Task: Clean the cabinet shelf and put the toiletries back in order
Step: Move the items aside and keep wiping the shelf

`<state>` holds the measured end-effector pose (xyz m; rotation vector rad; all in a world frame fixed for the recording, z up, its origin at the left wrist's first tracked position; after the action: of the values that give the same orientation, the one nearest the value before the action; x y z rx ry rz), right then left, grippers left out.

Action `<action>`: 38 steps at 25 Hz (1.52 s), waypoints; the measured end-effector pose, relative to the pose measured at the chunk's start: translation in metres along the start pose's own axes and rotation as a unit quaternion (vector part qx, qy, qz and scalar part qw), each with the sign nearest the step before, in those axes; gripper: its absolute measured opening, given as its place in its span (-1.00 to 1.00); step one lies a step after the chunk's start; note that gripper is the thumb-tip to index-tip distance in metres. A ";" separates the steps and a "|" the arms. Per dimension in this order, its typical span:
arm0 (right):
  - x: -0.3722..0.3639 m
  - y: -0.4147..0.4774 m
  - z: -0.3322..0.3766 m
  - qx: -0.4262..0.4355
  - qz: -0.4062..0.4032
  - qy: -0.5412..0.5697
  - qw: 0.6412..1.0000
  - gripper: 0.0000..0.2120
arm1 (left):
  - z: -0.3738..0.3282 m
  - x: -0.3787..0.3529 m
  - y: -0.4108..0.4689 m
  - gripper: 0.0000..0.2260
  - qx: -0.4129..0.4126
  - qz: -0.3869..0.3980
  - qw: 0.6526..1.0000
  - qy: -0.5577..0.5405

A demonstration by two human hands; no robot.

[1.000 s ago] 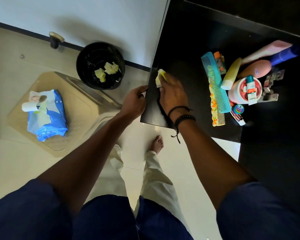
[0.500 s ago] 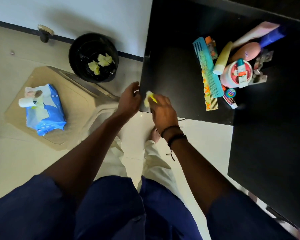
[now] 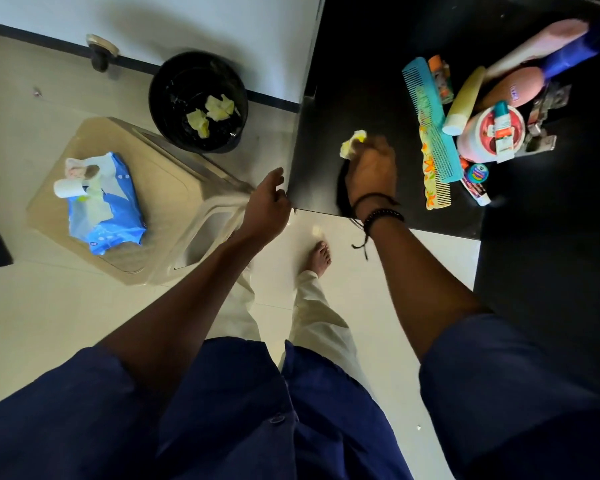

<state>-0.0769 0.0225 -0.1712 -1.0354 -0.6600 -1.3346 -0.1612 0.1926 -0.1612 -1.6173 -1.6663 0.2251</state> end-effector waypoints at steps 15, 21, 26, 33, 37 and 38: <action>-0.048 -0.034 0.149 -0.066 0.126 0.240 0.960 -0.84 | 0.049 0.084 0.005 -0.62 0.018 -0.055 0.997 -0.054; -0.099 0.048 0.219 -0.151 0.196 0.288 0.925 -0.86 | 0.065 0.128 0.022 -0.61 0.033 -0.099 0.993 -0.060; -0.092 0.029 0.192 -0.155 0.189 0.268 0.932 -0.83 | 0.064 0.129 0.022 -0.64 0.025 -0.096 0.994 -0.053; -0.014 -0.024 0.087 -0.219 0.072 0.349 0.908 -0.75 | 0.008 0.072 0.005 -0.66 0.010 -0.033 0.993 -0.111; 0.066 -0.020 0.010 -0.243 -0.079 0.319 0.913 -0.76 | -0.036 0.020 0.000 -0.68 -0.023 0.023 0.995 -0.092; 0.082 -0.019 -0.009 -0.242 -0.095 0.279 0.924 -0.75 | -0.046 0.007 -0.002 -0.66 -0.025 0.041 0.994 -0.099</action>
<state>-0.0833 -0.0215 -0.0988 -0.9158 0.0116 -1.9196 -0.1329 0.1806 -0.1258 -1.7508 -1.7669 0.4000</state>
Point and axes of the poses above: each hand's wrist, its own y-axis towards the middle knuckle, its own x-axis out of the back of the hand, z = x × y, the point moved 3 cm from there along y, towards the middle knuckle, and after that the axes turned 3 degrees about y, right-handed, at the moved point
